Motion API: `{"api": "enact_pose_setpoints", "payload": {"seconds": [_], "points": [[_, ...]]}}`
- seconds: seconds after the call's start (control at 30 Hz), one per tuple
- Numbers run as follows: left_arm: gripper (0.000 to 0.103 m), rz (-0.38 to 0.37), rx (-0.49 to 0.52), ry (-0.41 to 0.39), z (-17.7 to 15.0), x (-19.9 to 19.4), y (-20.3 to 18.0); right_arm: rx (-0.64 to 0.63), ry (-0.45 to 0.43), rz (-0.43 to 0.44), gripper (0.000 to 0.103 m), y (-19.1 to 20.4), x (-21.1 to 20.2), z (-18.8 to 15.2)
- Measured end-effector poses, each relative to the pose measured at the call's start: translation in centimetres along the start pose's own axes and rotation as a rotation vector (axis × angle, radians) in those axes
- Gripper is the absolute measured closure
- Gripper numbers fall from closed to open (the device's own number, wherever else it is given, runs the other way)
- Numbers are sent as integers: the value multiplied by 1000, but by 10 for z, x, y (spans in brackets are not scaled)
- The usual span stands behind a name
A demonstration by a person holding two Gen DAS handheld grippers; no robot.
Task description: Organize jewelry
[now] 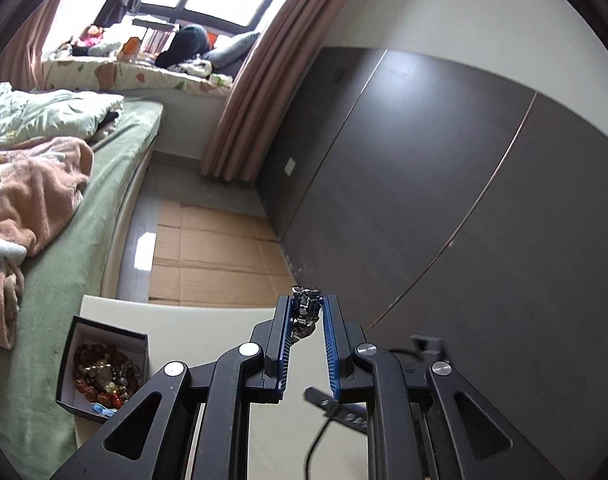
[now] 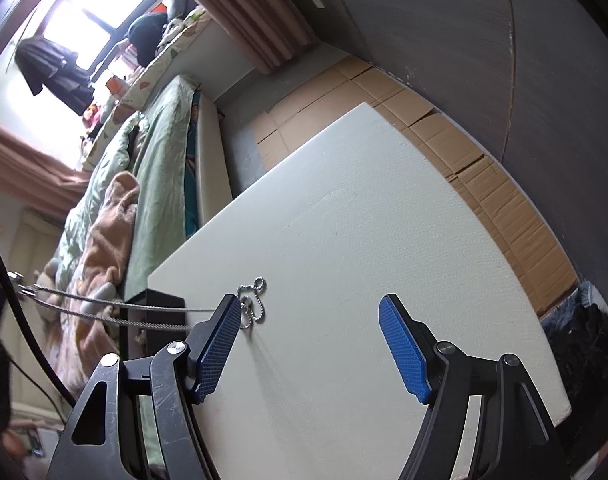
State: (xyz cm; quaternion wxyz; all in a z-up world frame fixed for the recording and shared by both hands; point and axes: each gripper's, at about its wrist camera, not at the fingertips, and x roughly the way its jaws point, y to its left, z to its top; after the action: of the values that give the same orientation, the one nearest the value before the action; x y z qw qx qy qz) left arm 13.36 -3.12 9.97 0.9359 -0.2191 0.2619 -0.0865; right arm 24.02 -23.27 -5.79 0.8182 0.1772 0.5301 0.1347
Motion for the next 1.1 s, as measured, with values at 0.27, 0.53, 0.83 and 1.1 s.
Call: {"api": "enact_pose_setpoints", "payload": {"seconds": [0.27, 0.53, 0.83, 1.1], "points": [[87, -77, -65, -130, 25, -59, 11, -67, 20, 3, 43, 20, 15, -7], [87, -72, -120, -218, 37, -91, 38, -130, 50, 5, 58, 42, 36, -12], [87, -84, -193, -259, 44, -114, 67, -241, 147, -7, 64, 78, 73, -36], [87, -131, -205, -327, 50, -144, 68, -287, 178, 15, 64, 97, 82, -52]]}}
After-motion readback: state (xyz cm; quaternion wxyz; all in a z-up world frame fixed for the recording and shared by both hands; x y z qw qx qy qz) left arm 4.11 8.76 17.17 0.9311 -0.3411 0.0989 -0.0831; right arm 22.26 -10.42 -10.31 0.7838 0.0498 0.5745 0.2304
